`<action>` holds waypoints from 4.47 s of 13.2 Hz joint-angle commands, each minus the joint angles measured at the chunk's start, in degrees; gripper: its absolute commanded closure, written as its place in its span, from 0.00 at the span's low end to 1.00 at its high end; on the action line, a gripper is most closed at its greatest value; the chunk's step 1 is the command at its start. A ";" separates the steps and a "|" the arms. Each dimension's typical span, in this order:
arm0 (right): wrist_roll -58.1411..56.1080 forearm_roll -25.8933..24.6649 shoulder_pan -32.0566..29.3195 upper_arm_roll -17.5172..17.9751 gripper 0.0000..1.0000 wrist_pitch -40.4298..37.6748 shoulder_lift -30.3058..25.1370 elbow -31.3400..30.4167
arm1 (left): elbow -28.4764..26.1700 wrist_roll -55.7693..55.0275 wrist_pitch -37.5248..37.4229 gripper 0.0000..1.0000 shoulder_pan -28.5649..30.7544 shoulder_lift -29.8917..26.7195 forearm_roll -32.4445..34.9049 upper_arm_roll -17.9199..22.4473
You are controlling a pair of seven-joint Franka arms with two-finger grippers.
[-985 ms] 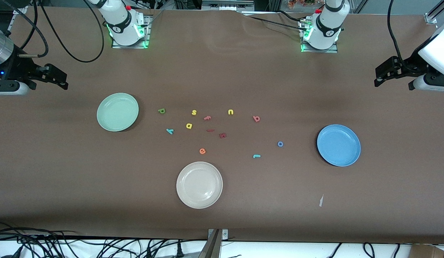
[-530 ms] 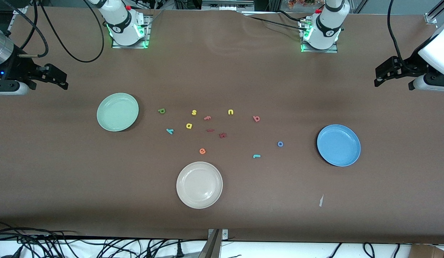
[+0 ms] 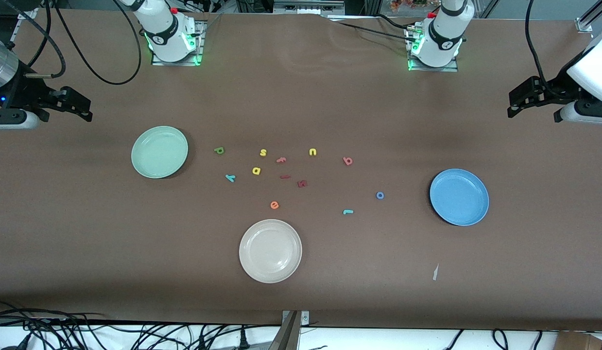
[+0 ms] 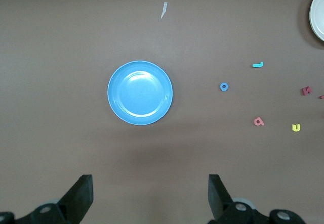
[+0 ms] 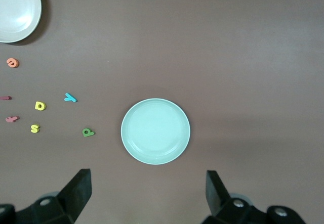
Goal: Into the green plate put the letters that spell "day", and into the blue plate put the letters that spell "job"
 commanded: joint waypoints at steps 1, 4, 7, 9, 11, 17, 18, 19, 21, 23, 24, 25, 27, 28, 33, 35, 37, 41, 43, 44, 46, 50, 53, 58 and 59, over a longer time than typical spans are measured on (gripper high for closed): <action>-0.48 0.00 0.01 -0.04 0.00 0.42 -0.75 -0.72 | 1.18 -0.48 -1.18 0.00 -0.01 0.22 -1.02 0.22; -0.48 0.00 -0.08 -0.04 0.00 0.34 -0.75 -0.72 | 1.09 -0.13 -1.27 0.00 0.69 0.39 -1.02 0.40; -0.48 0.00 -0.08 -0.04 0.00 0.25 -0.75 -0.72 | 0.74 -0.21 -1.36 0.00 0.69 0.40 -0.93 0.49; -0.48 0.00 0.01 -0.04 0.00 0.25 -0.75 -0.72 | 0.48 -0.13 -1.53 0.00 0.78 0.48 -0.93 0.57; -0.48 0.09 0.01 -0.04 0.00 0.34 -0.75 -0.81 | 0.57 -0.13 -1.53 0.00 0.78 0.48 -0.93 0.66; -0.48 0.27 -0.08 -0.13 0.00 0.25 -0.75 -0.81 | 0.92 -0.22 -1.62 0.00 0.78 0.40 -0.93 0.57; -0.48 0.27 -0.08 -0.13 0.00 0.25 -0.75 -0.81 | 1.00 -0.13 -1.62 0.00 0.69 0.40 -1.02 0.57; -0.48 0.27 -0.08 -0.13 0.00 0.25 -0.75 -0.81 | 1.01 -0.30 -1.71 0.00 0.60 0.31 -0.93 0.49; -0.48 0.27 -0.08 -0.13 0.00 0.25 -0.75 -0.81 | 1.01 -0.22 -1.97 0.00 0.69 0.39 -1.02 0.40; -0.48 0.27 -0.08 -0.13 0.00 0.25 -0.75 -0.81 | 0.92 -0.30 -2.50 0.00 0.69 0.31 -0.93 0.49; -0.48 0.44 -0.08 -0.13 0.00 0.25 -0.75 -0.81 | 0.92 -0.39 -2.94 0.00 0.69 0.39 -0.93 0.49; -0.39 0.36 -0.08 -0.13 0.00 0.25 -0.75 -0.81 | 1.01 -0.30 -2.94 0.00 0.78 0.40 -0.93 0.49; -0.30 0.44 -0.08 -0.22 0.00 0.16 -0.75 -0.89 | 1.01 -0.30 -2.94 0.00 0.60 0.40 -1.02 0.40; -0.21 0.44 -0.08 -0.22 0.00 0.16 -0.75 -0.89 | 1.09 -0.48 -2.94 0.00 0.43 0.31 -1.02 0.22; -0.21 0.44 -0.08 -0.30 0.00 0.16 -0.75 -0.89 | 1.27 -0.66 -2.94 0.00 -0.28 0.22 -1.02 -0.39; -0.21 0.44 -0.08 -0.30 0.00 0.16 -0.75 -0.89 | 1.27 -0.74 -3.03 0.00 -0.19 0.22 -0.93 -1.09; -0.21 0.44 -0.08 -0.30 0.00 0.16 -0.75 -0.89 | 1.27 -0.74 -3.29 0.00 0.25 0.13 -0.85 -0.66; -0.21 0.44 -0.08 -0.30 0.00 0.07 -0.83 -0.89 | 1.27 -0.04 -3.29 0.00 1.92 0.22 -0.93 -0.30; 0.58 0.44 -0.08 -0.22 0.00 -0.19 -0.83 -0.89 | 1.27 -0.04 -3.29 0.00 2.01 0.22 -0.93 -0.30; 0.67 0.36 -0.08 -0.13 0.00 -0.80 -0.83 -0.89 | 1.27 -0.04 -3.29 0.00 2.01 0.22 -0.93 -0.30; 0.75 0.44 -0.08 -0.13 0.00 -0.98 -0.83 -0.89 | 1.18 -0.04 -3.29 0.00 2.01 0.22 -0.93 -0.30; 0.67 0.35 -0.08 -0.04 0.00 -2.21 0.39 -1.07 | 1.27 -0.04 -3.29 0.00 2.01 0.22 -0.93 -0.30; 0.67 0.09 0.71 1.10 0.00 -3.53 2.15 -0.72 | 1.18 -0.30 -3.38 0.00 1.92 0.22 -0.93 -0.57; 3.46 0.27 5.09 1.28 0.00 -1.00 6.18 -0.98 | 1.18 -0.39 -4.17 0.00 1.92 0.22 -0.93 -0.48; 7.13 0.27 7.11 1.28 0.00 1.63 6.98 -1.07 | 1.18 -0.48 -4.17 0.00 1.92 0.22 -0.93 -0.57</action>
